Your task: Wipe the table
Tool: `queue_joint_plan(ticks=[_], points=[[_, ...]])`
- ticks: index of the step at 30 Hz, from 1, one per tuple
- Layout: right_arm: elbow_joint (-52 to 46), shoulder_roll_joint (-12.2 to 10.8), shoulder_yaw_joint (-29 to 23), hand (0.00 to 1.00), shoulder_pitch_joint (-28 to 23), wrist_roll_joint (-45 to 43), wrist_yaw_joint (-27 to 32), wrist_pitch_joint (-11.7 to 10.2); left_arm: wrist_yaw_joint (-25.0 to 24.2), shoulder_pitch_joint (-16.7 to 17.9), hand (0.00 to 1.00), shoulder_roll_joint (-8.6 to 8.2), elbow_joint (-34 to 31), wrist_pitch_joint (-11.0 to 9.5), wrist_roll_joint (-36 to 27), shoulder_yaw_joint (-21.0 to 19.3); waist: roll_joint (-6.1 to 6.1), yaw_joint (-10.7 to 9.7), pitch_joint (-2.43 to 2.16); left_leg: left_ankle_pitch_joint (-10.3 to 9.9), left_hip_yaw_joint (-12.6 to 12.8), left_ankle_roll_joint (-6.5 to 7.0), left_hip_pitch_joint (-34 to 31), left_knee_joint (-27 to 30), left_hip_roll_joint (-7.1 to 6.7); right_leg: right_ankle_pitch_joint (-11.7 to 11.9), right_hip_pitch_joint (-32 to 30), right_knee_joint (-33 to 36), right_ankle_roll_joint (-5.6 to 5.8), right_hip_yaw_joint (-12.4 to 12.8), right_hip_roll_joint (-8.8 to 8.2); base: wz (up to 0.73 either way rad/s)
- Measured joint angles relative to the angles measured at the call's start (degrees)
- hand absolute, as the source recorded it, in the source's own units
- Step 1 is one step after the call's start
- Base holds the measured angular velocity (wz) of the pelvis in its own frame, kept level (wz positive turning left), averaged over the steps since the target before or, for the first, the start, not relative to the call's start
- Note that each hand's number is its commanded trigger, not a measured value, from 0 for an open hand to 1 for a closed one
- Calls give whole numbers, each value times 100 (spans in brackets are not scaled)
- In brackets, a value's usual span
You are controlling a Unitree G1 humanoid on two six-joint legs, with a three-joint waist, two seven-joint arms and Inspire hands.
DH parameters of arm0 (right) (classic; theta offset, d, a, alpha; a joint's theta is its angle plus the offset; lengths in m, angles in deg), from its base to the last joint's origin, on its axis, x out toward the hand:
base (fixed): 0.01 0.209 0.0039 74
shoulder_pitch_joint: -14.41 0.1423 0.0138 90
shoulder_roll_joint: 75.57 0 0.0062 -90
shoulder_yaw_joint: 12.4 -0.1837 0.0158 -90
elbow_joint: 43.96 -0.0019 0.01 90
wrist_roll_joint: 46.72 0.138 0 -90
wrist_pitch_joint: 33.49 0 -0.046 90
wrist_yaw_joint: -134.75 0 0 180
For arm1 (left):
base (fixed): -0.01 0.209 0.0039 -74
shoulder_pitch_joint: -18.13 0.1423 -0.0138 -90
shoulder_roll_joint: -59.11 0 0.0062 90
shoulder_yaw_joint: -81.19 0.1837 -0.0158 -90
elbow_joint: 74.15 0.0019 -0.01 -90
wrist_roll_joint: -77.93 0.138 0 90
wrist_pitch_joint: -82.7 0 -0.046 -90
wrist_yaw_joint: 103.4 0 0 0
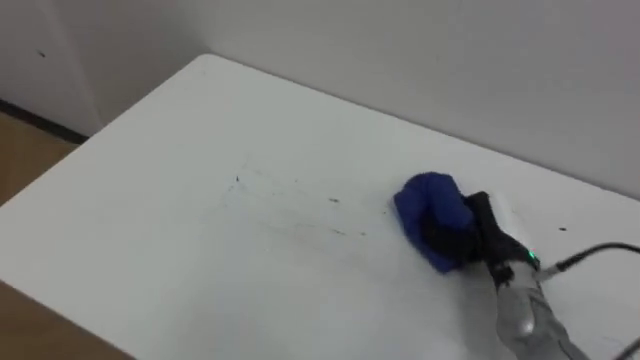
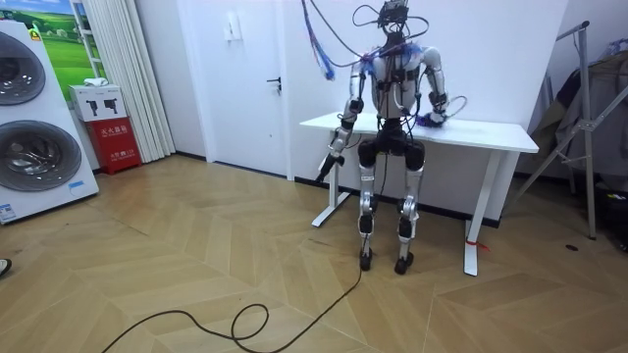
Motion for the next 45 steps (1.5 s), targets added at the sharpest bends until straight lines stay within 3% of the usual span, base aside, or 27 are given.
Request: queue_joint_plan(ticks=[2,4,7,9,12,15,17,18,19,20,22,23,27,30,32,33,35,36,37,38,39,40,41,42,43,44,45], points=[[48,88,-475,100,-608,269,367,-47,116,-133,0,2,-12,-100,37,-229,-25,-167,-37,-1,122,1,90,-11,-24,1,50,1,0,287,2,-39],[128,167,-692,100,-912,468,563,-50,160,-186,0,15,-43,-198,36,-274,-38,-282,-78,-9,200,4,138,-17,-38,0,64,-12,2,382,3,-49],[282,225,-1107,100,-1066,656,632,-48,228,-259,0,-15,-73,-275,149,-302,31,-503,-140,-197,241,118,138,-71,39,-4,26,-21,10,353,101,-28],[401,235,-1140,100,-1064,667,602,10,233,-267,0,-19,-81,-262,148,-272,26,-527,-147,-229,284,133,213,-54,58,13,84,-18,28,357,123,-19],[356,215,-987,100,-789,729,514,394,295,-317,0,-32,-74,-217,-89,0,33,-504,-144,-244,290,127,303,-46,58,44,156,4,24,393,128,-15],[219,109,-630,100,-285,737,246,1069,378,-401,0,-86,68,-160,-232,309,48,-217,-131,-220,603,85,313,-47,124,122,-41,154,-65,523,186,-63],[-225,12,28,100,255,532,-309,1569,388,-464,0,-176,269,-42,-440,480,89,31,-97,-212,592,89,252,-33,126,221,-253,236,-179,513,268,-91],[-351,-69,214,100,423,408,-483,1649,387,-476,0,-190,281,-7,-465,513,80,93,-85,-209,570,91,203,-16,126,236,-336,289,-206,502,281,-70],[-531,-237,640,100,782,183,-757,1723,372,-559,0,-199,285,39,-480,568,66,185,-19,-209,498,86,91,60,131,249,-463,361,-259,465,305,-21],[-556,-366,1024,100,1168,-11,-1004,1698,368,-686,0,-191,284,64,-545,658,50,219,56,-200,385,40,-1,79,130,252,-522,368,-288,430,310,6],[-556,-416,1425,100,1627,-56,-1356,1606,367,-818,0,-183,285,56,-539,869,98,387,131,-137,264,-4,-63,51,128,238,-576,331,-323,338,300,36],[-523,-447,1540,100,1842,-60,-1526,1542,367,-844,0,-184,288,46,-539,921,122,552,139,-100,201,3,-88,23,128,218,-608,283,-349,319,313,33],[-308,-495,1512,100,1843,-62,-1532,1250,342,-528,0,-138,57,73,-540,898,78,575,91,-34,-90,-19,-167,21,126,95,-581,273,-342,38,271,53],[-248,-388,1253,100,1226,-153,-932,713,303,-215,0,-140,59,101,-511,714,72,288,85,-34,-94,-20,-106,57,130,43,-428,281,-292,25,206,46],[-191,-176,704,100,473,-37,-312,324,204,-272,0,-73,58,83,-266,489,11,-65,55,-34,121,-19,-62,65,94,-91,-368,458,-163,64,90,72],[-188,-131,518,100,257,10,-140,295,193,-326,0,-58,58,77,-135,385,2,-116,49,-32,264,-16,-53,71,92,-109,-380,538,-141,68,54,39],[-134,43,-26,100,-403,265,312,262,169,-470,0,46,-67,-34,199,-69,-27,-168,20,-31,956,-14,-87,217,153,-47,-419,579,-117,126,3,-30],[-36,66,-105,100,-444,318,379,259,167,-483,0,93,-73,-93,211,-182,-25,-179,15,-31,1127,-14,-107,263,194,-10,-430,569,-86,127,6,-79],[215,107,-221,100,-459,511,504,258,167,-484,0,179,-86,-165,219,-402,-1,-194,-22,-37,1512,-4,-153,323,304,-79,-462,840,-13,-46,-85,-66],[470,168,-331,100,-542,740,611,259,211,-547,0,261,-166,-220,226,-527,-2,-214,-40,-40,1860,-3,-161,480,406,-299,-442,1338,86,-350,-427,-50],[581,212,-380,100,-605,843,643,259,236,-557,0,293,-271,-252,237,-535,2,-219,-60,-47,2000,-8,-161,518,460,-370,-428,1562,139,-464,-619,-20],[745,254,-451,100,-663,961,668,267,285,-581,0,359,-475,-324,248,-511,23,-215,-71,-113,2197,-77,-190,568,609,-402,-448,1848,184,-500,-952,-15],[830,278,-432,100,-660,1076,662,274,337,-655,0,420,-488,-409,238,-506,48,-200,-84,-289,2248,-112,-254,636,793,-360,-440,1886,259,-450,-1232,-14],[840,275,-427,100,-653,1103,657,276,340,-703,0,468,-481,-422,236,-476,48,-199,-83,-417,2245,-84,-319,702,887,-334,-426,1840,283,-430,-1354,-21],[851,205,-402,100,-576,1101,602,311,338,-832,0,584,-341,-402,199,-413,-26,-148,-70,-550,2211,-116,-536,1090,1073,-272,-385,1607,353,-382,-1601,-25],[859,140,-281,100,-412,1102,535,404,336,-971,0,641,-186,-388,101,-289,-7,-118,-75,-648,2033,-200,-708,1433,1295,-180,-262,1246,401,-346,-1706,-25],[857,102,-194,100,-344,1099,510,462,330,-1003,0,653,-154,-388,21,-226,-5,-108,-73,-683,1894,-238,-791,1568,1378,-124,-197,1098,444,-363,-1730,-10]])
